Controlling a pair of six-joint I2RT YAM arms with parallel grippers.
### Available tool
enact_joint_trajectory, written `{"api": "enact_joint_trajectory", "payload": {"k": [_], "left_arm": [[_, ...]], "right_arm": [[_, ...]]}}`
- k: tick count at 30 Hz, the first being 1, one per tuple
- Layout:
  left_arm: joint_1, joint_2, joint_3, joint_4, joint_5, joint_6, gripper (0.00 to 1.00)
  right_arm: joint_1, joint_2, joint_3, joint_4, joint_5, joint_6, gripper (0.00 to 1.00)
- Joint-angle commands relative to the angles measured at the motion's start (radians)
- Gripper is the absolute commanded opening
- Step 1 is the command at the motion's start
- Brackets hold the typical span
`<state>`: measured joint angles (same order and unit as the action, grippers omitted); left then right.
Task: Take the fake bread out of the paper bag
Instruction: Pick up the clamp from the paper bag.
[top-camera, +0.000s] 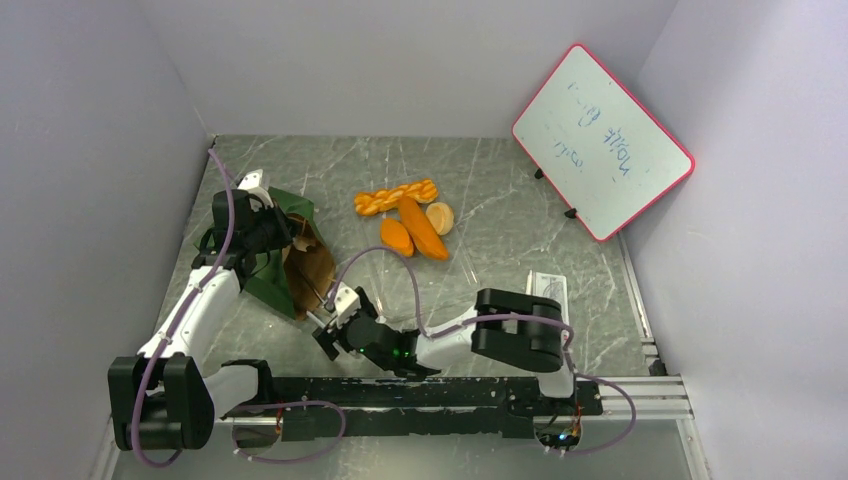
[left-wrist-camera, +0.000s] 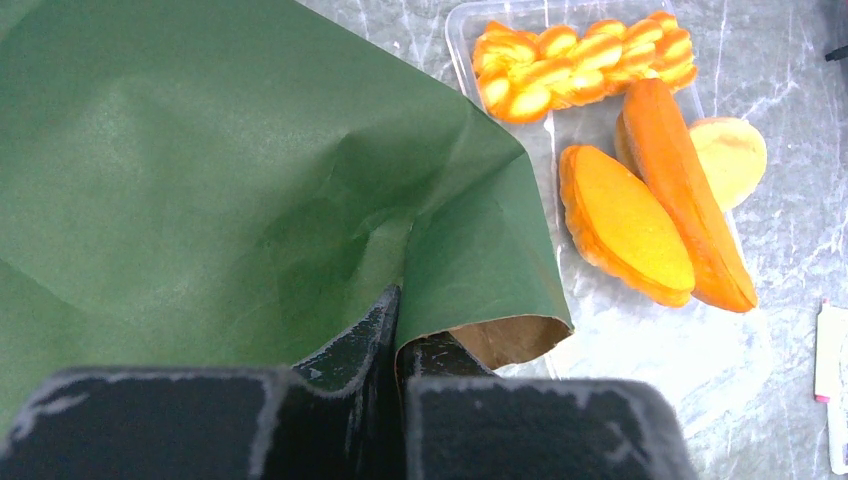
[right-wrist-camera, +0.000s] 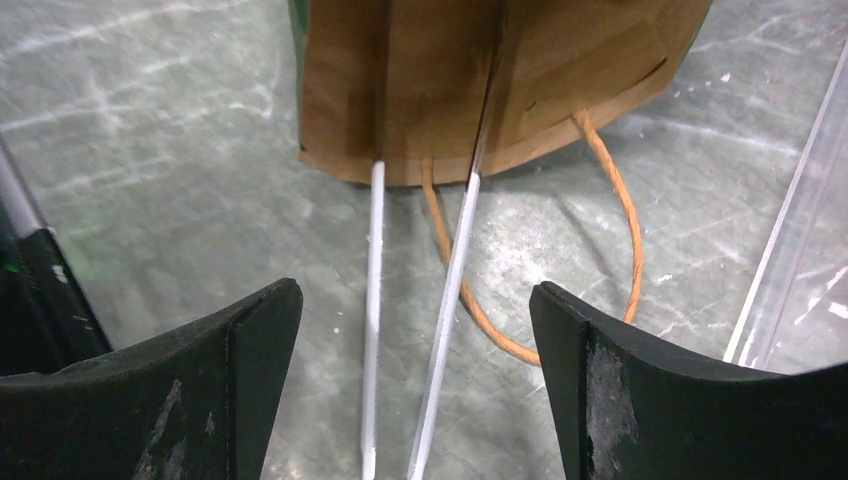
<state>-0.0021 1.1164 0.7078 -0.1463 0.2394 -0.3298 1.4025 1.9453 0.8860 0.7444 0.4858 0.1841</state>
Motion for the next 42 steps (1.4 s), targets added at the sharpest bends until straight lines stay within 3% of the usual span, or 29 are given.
{"api": "enact_joint_trajectory", "payload": {"k": [1, 15, 36, 42], "left_arm": [[-0.001, 0.001, 0.028, -0.01, -0.006, 0.006, 0.07], [-0.001, 0.003, 0.022, -0.01, 0.006, -0.001, 0.07], [-0.01, 0.018, 0.021, -0.003, 0.01, -0.011, 0.07], [-0.01, 0.017, 0.027, -0.011, 0.003, -0.007, 0.07]], "right_arm": [[-0.001, 0.054, 0.01, 0.076, 0.011, -0.044, 0.88], [-0.004, 0.167, 0.018, 0.268, -0.057, -0.099, 0.79], [-0.051, 0.23, 0.07, 0.229, -0.111, -0.046, 0.63], [-0.058, 0.225, 0.067, 0.216, -0.165, -0.022, 0.51]]}}
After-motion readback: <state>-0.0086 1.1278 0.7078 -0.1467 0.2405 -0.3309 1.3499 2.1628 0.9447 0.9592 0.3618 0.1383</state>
